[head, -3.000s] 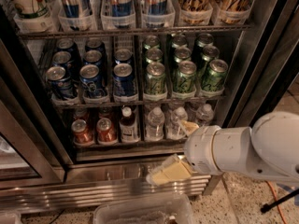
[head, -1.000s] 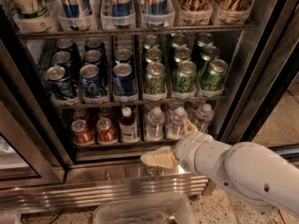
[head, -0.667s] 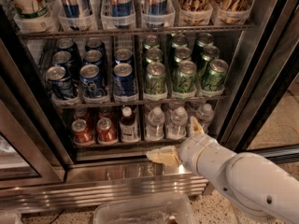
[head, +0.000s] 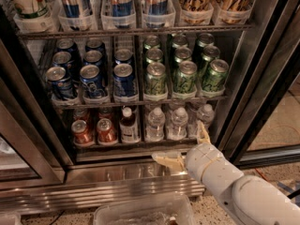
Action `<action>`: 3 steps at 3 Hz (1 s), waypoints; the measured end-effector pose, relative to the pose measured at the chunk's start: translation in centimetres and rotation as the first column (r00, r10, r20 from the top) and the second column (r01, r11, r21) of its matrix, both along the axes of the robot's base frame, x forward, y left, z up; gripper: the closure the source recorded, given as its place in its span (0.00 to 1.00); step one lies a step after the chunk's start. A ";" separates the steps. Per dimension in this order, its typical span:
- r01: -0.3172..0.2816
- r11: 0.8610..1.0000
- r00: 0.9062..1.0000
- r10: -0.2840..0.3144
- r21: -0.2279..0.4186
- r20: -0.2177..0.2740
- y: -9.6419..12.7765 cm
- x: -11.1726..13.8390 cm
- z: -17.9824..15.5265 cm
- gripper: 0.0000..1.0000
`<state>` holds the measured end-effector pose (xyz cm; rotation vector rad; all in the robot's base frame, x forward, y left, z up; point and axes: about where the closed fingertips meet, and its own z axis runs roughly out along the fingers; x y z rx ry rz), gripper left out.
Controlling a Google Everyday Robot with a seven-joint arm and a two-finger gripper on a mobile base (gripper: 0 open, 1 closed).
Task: Pick water bottle from bottom shelf of fridge
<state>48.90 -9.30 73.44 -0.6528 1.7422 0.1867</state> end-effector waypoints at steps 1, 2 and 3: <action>0.007 0.998 0.998 -0.011 0.070 0.058 -0.5 0.2 -0.8 0.00; 0.030 0.991 0.995 -0.043 0.130 0.092 -0.6 0.3 -1.9 0.00; 0.056 0.986 0.992 -0.072 0.160 0.100 -0.9 0.6 -2.9 0.00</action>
Offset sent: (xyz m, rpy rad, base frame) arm 0.0062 -0.0137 -0.0338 0.1950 -0.1412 -0.0894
